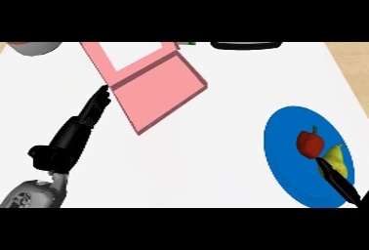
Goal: Pick the bell pepper from the plate and place it in the cardboard box
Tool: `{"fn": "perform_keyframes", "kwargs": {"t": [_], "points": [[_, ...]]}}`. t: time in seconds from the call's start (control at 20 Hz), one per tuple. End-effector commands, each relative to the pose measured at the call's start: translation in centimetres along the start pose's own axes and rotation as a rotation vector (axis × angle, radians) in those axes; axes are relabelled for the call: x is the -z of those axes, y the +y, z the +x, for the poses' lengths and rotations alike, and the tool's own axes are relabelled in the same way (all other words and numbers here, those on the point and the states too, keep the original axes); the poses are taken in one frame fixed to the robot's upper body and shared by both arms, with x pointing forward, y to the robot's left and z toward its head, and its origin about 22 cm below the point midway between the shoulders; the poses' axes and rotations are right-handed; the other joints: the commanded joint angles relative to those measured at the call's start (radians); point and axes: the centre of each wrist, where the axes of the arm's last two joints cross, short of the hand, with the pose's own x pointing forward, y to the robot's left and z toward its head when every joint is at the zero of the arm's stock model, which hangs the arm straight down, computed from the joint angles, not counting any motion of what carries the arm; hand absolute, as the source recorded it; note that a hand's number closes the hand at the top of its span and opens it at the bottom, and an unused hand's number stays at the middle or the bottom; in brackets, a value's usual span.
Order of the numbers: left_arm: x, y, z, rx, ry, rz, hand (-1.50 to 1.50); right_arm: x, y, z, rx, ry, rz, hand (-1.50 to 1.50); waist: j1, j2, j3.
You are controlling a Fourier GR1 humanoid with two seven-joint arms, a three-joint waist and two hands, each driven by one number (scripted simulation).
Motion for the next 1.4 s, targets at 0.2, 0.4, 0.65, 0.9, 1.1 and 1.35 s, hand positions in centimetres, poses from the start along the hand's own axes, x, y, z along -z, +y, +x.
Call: {"fn": "perform_keyframes", "kwargs": {"t": [0.2, 0.4, 0.65, 0.9, 1.1, 1.35], "points": [[0.8, -2.3, 0.5, 0.025, 0.008, -0.097, 0.00, -0.7, 0.1, 0.6, -0.227, 0.104, 0.027, -1.50, 0.060, -0.007, 0.001], [1.4, -2.6, 0.5, 0.009, 0.008, -0.108, 0.00, -1.7, 1.2, 5.0, -0.228, 0.192, 0.139, -1.50, 0.075, -0.011, 0.003], [1.9, -3.0, 0.6, 0.006, 0.025, -0.112, 0.00, -2.5, 1.0, 11.7, -0.291, 0.280, 0.220, -1.50, 0.067, -0.026, 0.009], [2.3, -2.8, 0.4, 0.006, 0.025, -0.115, 0.00, -2.3, -0.7, 20.8, -0.308, 0.363, 0.167, -1.50, 0.069, -0.031, 0.016], [2.1, -4.1, 0.4, 0.003, 0.036, -0.112, 0.00, -2.4, -1.9, 23.9, -0.335, 0.385, 0.158, -1.50, 0.054, -0.033, 0.021], [2.2, -3.6, -0.4, 0.006, 0.034, -0.098, 0.00, -2.9, -0.2, 23.6, -0.403, 0.425, 0.215, -1.50, 0.050, -0.031, 0.022]]}}
